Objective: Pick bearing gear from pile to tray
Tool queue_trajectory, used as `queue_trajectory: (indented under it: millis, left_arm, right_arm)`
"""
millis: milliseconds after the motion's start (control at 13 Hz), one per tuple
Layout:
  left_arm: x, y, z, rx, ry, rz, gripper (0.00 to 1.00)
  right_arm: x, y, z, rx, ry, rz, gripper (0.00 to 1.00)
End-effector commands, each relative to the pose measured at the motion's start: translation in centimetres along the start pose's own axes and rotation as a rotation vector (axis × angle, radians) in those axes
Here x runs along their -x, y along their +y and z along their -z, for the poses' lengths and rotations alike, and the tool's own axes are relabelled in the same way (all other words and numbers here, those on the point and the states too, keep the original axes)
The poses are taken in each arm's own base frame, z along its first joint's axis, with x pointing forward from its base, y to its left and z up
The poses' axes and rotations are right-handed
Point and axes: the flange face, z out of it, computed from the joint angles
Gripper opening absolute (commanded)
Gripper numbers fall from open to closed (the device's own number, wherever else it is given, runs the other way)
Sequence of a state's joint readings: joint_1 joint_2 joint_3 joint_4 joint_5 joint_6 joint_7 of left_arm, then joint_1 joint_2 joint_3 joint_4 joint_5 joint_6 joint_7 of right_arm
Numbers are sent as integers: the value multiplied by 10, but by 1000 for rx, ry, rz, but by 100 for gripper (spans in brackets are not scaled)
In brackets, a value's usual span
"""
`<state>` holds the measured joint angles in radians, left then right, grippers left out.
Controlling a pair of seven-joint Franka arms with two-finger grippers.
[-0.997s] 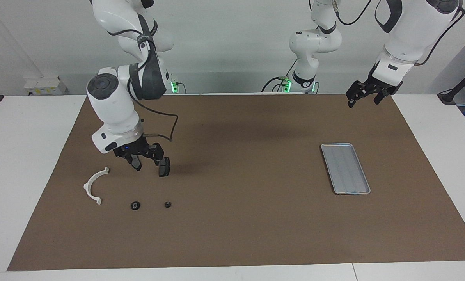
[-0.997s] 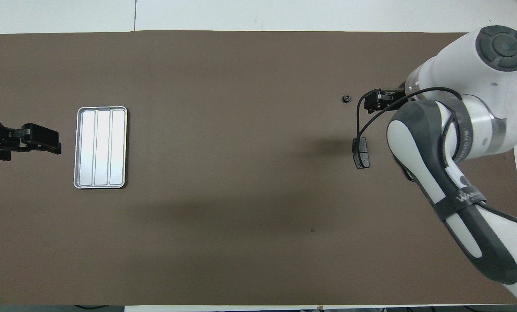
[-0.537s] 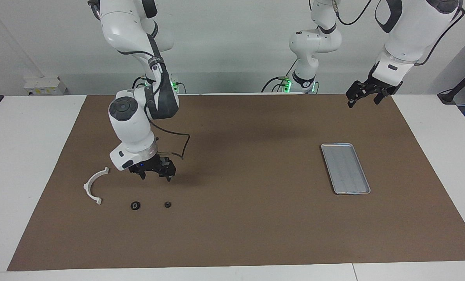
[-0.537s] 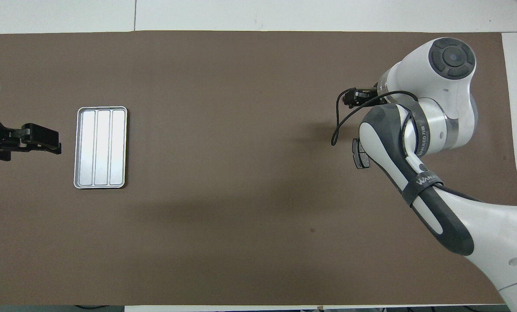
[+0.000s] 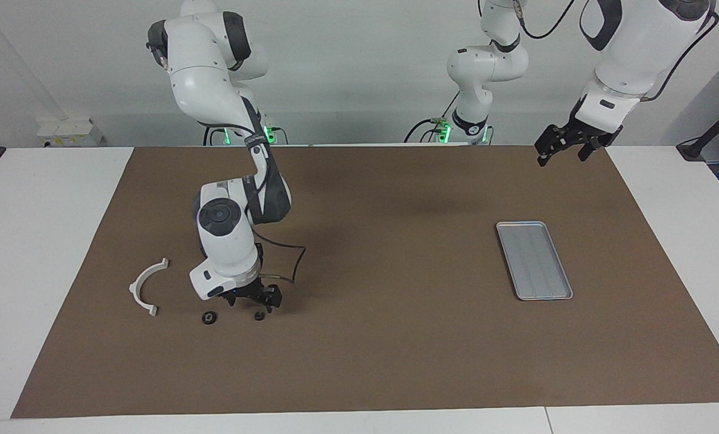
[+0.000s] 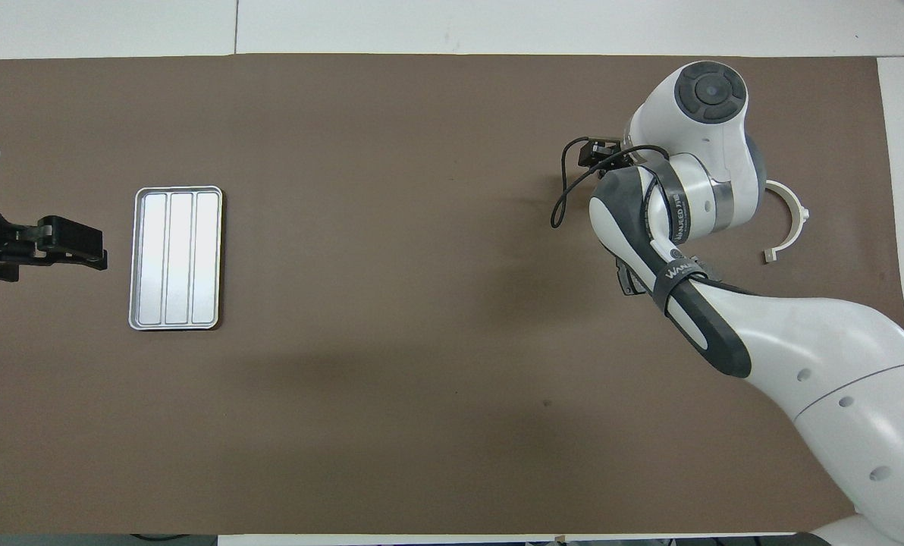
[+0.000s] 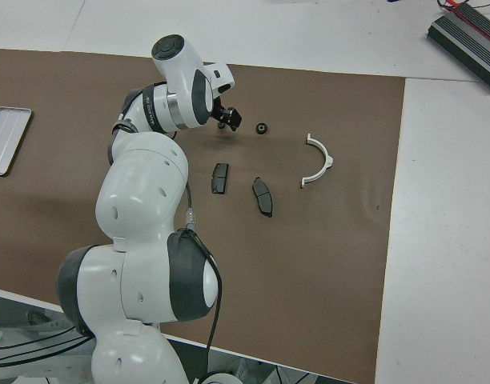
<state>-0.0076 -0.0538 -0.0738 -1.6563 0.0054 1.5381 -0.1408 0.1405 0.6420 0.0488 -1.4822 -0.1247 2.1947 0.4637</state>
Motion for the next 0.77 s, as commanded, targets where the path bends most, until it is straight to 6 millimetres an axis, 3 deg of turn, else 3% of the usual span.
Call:
queue_trajectory:
  millis: [0,690]
  left_arm:
    - [8,-1,1,11,3,2,100]
    - [8,-1,1,11,3,2,100]
  right_arm:
    - [-20,5,-8,-5,0,-43,100]
    - [-7,-3,-16,-22,-94,-64,96]
